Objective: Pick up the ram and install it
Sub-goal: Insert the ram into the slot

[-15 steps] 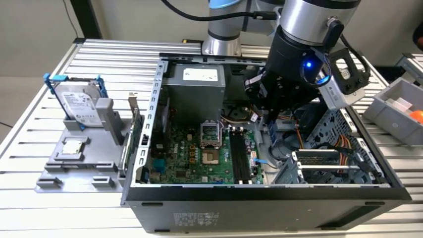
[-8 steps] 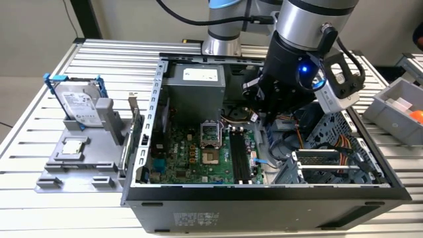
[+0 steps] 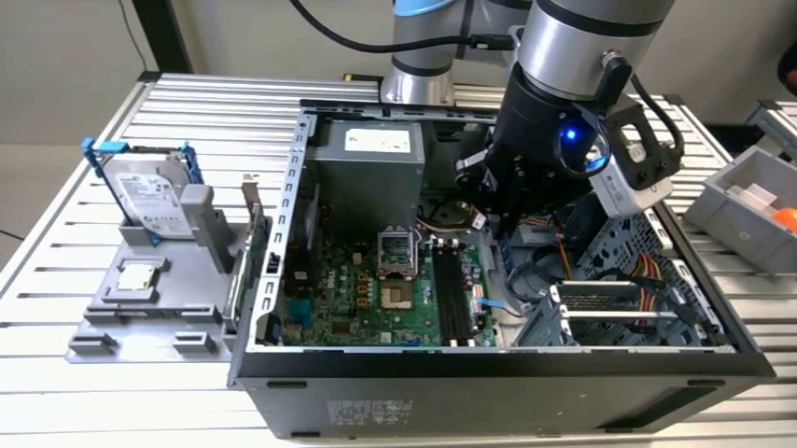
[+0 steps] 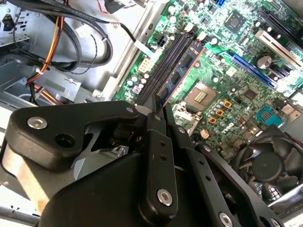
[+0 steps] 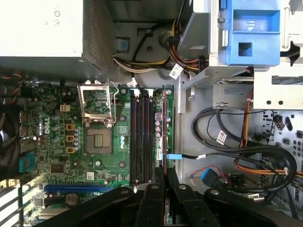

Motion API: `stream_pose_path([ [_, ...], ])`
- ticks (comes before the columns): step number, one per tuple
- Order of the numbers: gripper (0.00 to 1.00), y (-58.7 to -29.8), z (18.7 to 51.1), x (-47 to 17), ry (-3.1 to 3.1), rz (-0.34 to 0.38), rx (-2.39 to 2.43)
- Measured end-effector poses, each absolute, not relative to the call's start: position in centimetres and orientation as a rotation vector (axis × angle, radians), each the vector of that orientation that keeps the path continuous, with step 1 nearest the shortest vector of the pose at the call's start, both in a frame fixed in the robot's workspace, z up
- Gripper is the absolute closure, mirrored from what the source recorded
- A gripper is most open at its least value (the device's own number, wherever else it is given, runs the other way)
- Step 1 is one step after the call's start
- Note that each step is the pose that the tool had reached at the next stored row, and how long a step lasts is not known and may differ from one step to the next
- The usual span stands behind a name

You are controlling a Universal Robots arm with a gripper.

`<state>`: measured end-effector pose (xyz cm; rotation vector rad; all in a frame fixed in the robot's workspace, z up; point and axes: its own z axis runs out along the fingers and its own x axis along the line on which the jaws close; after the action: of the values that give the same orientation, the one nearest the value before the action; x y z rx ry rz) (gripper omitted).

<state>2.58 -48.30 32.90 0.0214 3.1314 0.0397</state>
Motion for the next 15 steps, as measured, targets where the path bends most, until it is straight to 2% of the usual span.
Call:
stream_pose_path([
  [15,1.00,-48.30,32.87,2.58,3.131,0.040,0.021],
])
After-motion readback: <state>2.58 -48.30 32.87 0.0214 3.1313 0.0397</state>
